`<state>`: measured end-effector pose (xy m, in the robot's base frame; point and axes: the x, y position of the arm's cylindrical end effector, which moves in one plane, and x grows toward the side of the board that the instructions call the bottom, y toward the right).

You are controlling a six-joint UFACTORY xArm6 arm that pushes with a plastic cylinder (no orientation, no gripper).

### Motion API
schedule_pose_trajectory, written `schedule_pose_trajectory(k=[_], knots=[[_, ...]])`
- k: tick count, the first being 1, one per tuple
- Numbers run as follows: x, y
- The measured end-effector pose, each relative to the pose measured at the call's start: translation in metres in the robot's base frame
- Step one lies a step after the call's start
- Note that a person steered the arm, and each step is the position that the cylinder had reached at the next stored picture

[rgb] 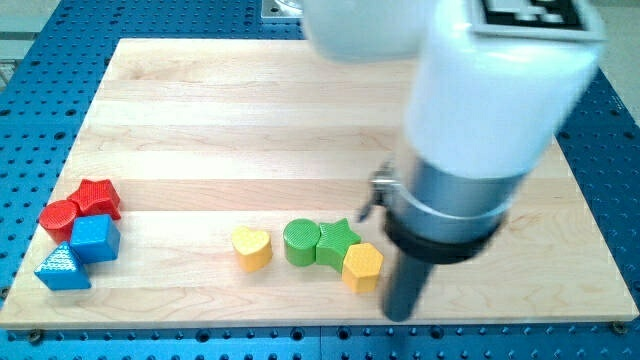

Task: Move the heart towards top left

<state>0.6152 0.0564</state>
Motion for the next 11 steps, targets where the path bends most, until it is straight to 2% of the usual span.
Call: schedule_pose_trajectory(k=[1, 2, 3, 5, 6, 7, 8, 9, 10, 11], knots=[[-0.041, -0.036], [-0.013, -0.040], [0.000, -0.093], [-0.134, -0.170], [-0.191, -0.185], [-0.210, -0.189], [-0.244, -0.234], [-0.221, -0.244], [-0.235, -0.315], [-0.281, -0.230]])
